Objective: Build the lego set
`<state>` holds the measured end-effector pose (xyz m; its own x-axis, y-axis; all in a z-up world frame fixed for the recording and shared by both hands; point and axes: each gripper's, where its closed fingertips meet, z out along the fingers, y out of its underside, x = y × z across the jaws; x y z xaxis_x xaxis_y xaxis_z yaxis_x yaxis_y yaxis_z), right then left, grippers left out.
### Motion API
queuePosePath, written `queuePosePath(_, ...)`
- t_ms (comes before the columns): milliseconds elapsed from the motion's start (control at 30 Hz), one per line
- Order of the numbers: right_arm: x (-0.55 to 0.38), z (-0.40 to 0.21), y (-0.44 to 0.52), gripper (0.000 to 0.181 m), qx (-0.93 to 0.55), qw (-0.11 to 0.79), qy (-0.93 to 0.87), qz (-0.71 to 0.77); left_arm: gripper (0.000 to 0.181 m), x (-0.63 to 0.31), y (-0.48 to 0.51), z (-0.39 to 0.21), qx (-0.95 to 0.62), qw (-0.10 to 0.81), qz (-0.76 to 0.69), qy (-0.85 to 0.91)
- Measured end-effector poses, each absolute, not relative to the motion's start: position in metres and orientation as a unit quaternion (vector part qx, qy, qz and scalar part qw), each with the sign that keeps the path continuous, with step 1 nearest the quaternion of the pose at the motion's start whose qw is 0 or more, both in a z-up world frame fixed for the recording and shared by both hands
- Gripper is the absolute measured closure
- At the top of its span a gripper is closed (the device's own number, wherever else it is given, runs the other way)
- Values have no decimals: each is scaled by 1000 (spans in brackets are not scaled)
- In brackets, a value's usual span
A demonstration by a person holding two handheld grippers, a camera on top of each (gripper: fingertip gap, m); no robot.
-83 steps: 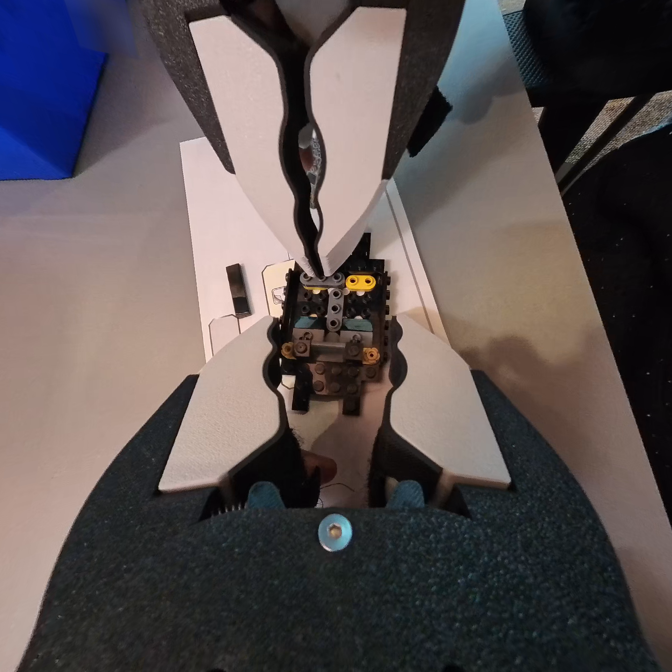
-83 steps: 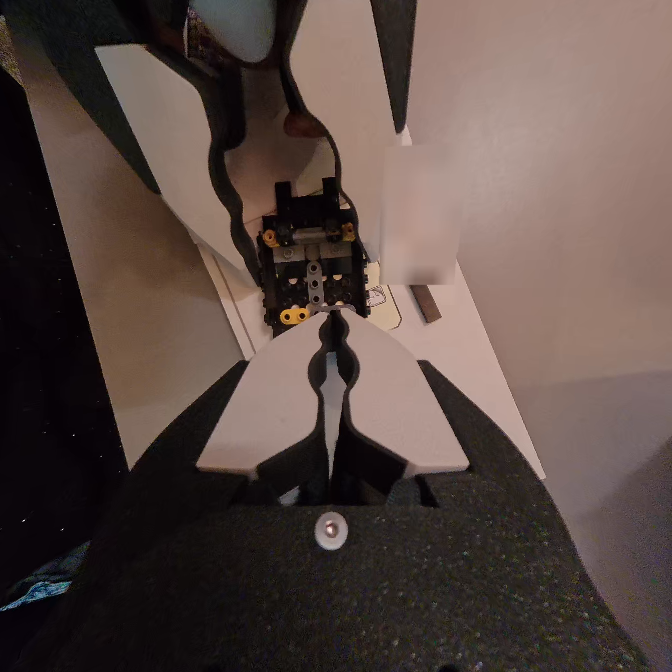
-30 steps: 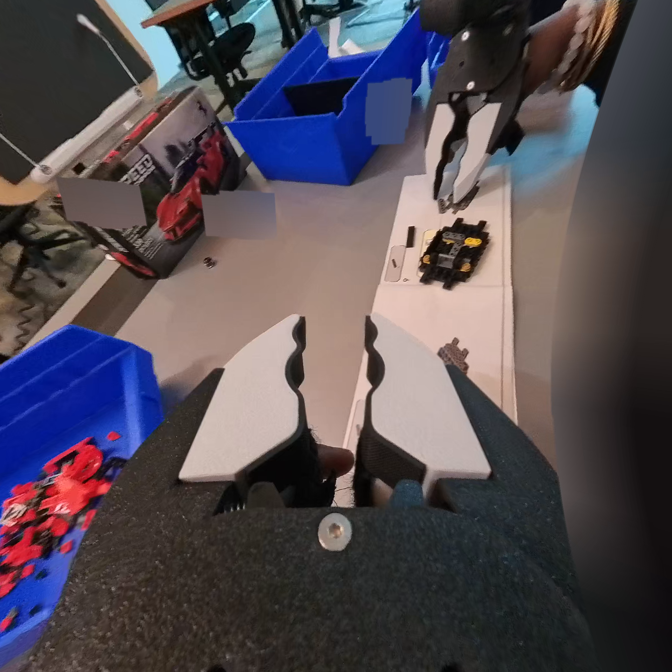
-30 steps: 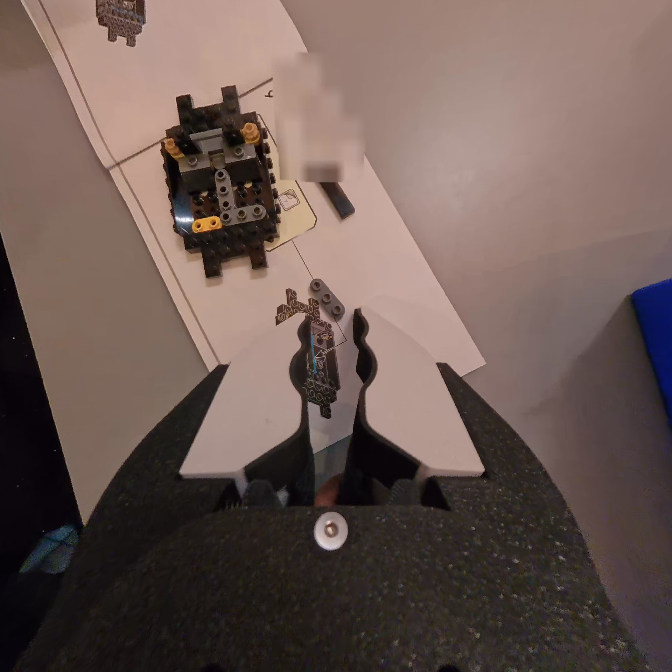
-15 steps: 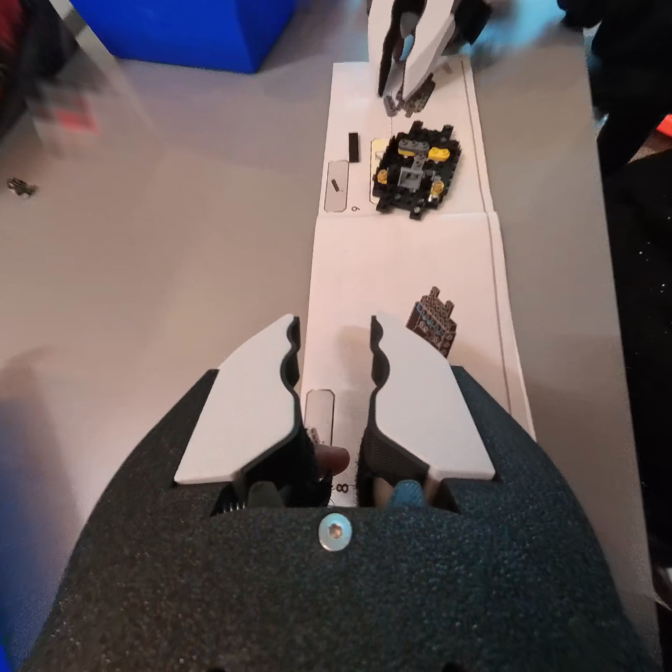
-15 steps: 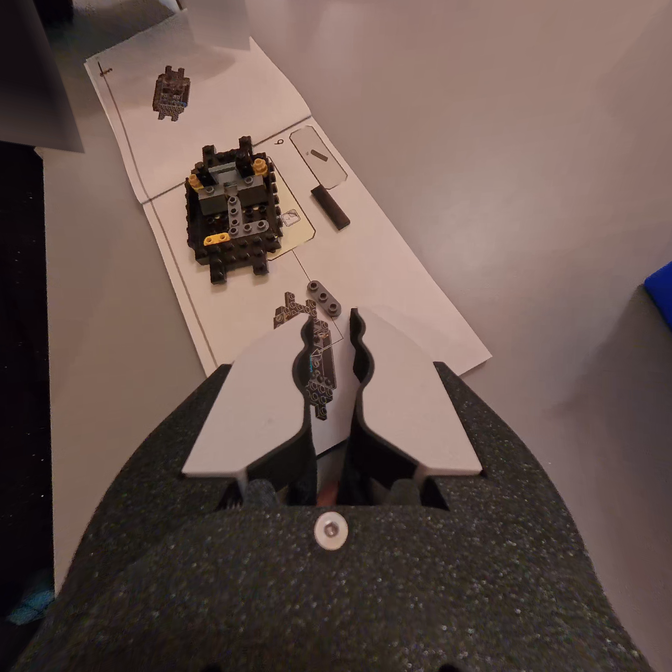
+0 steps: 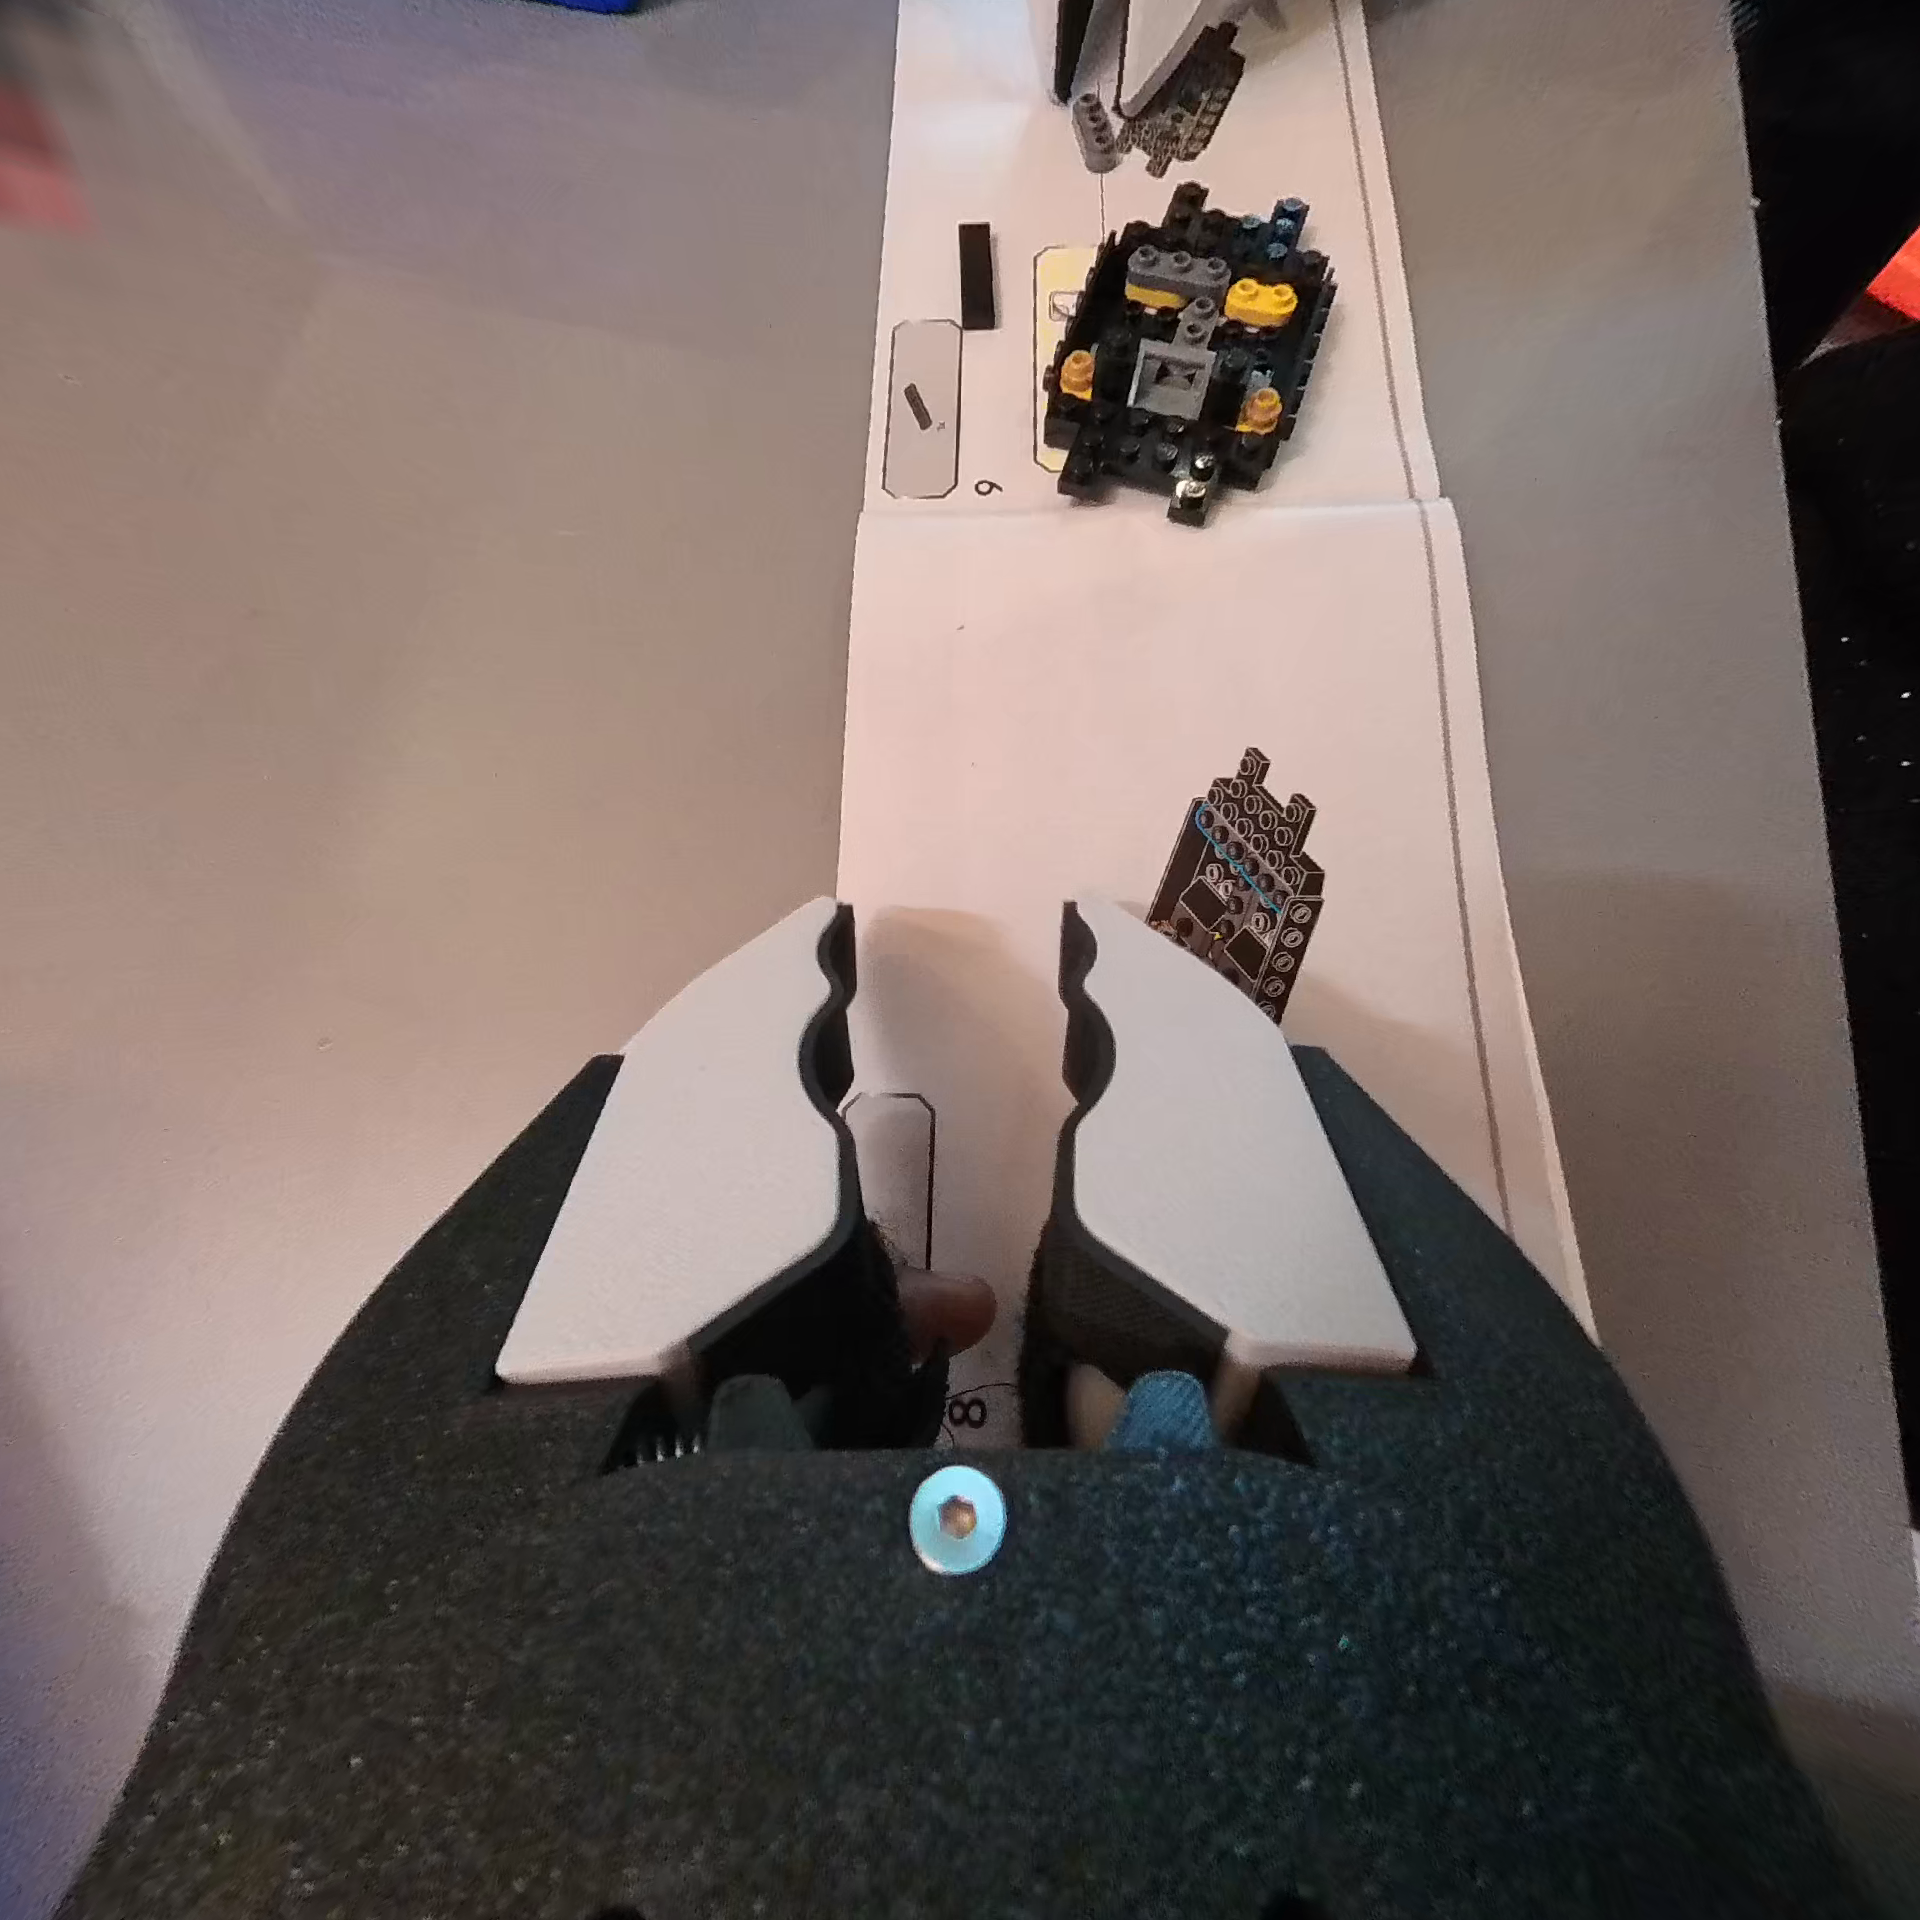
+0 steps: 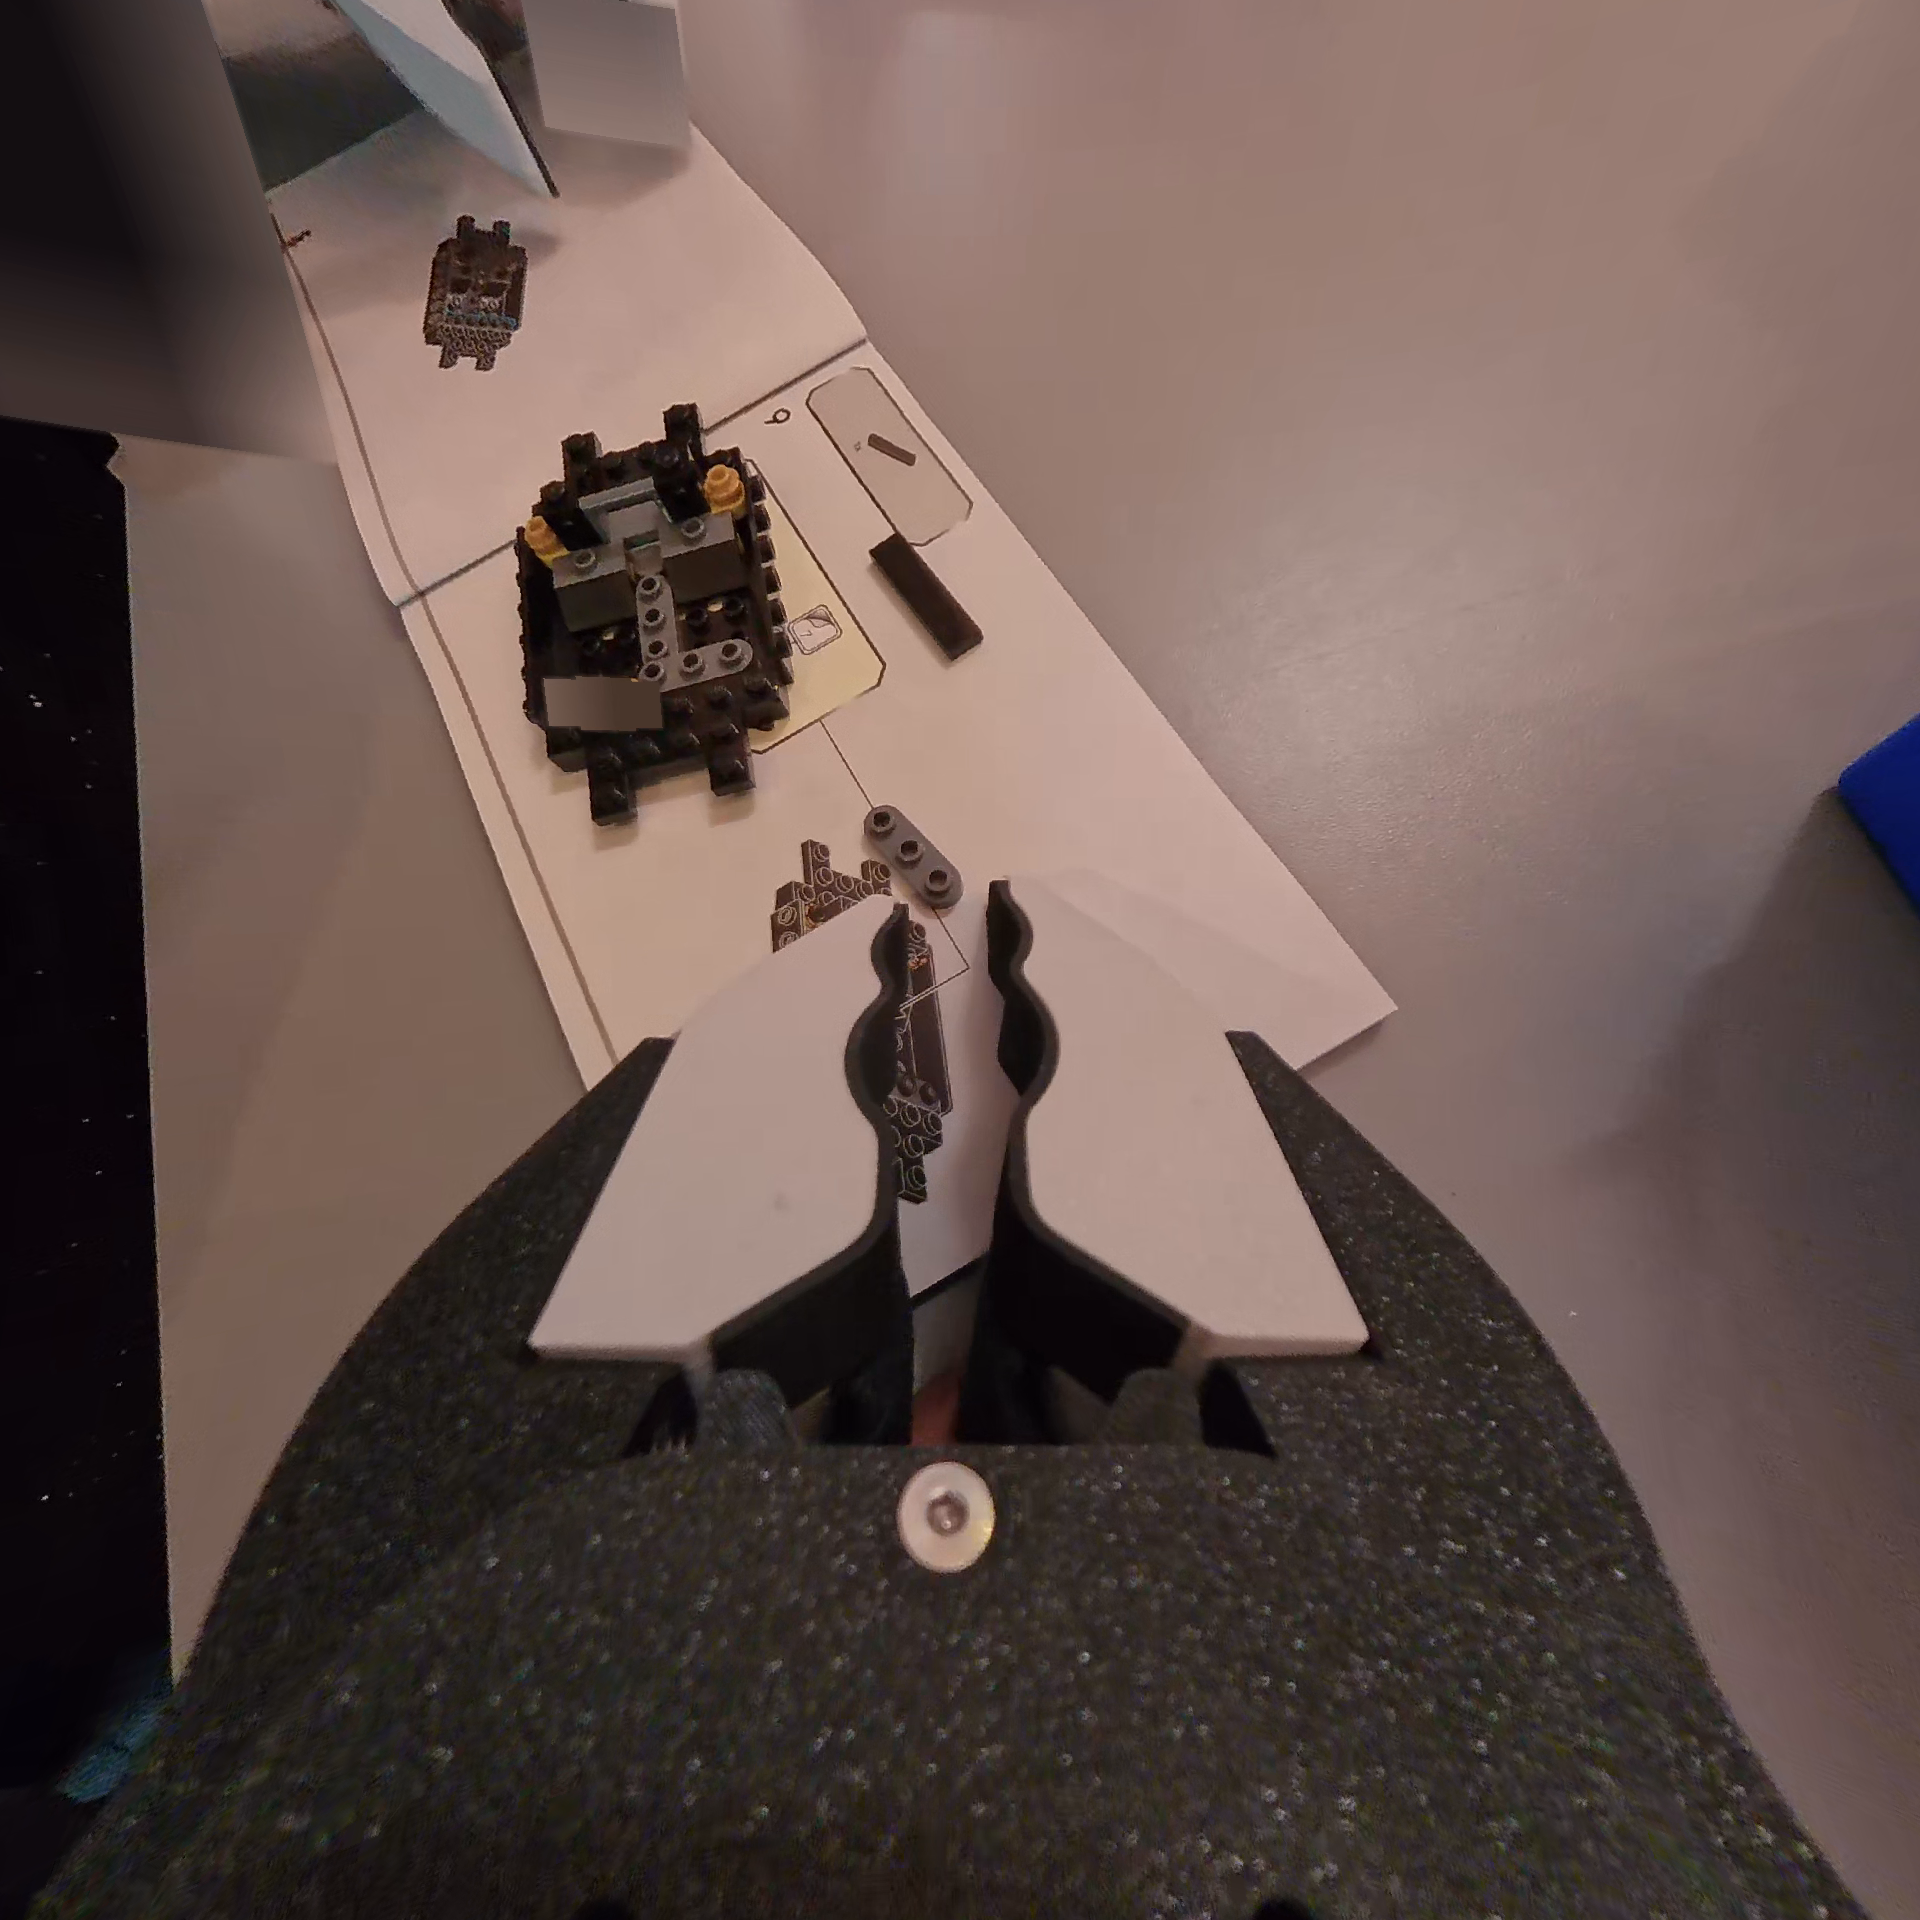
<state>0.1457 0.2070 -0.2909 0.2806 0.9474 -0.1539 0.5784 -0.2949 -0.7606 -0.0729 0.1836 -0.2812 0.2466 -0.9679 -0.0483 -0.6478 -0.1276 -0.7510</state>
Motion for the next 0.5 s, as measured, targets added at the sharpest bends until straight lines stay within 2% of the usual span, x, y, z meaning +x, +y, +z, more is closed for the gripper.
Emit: queuePosePath(500,145,-291,207,166,-742,300,-516,307,141,-71,183,-290,-718,326,-232,569)
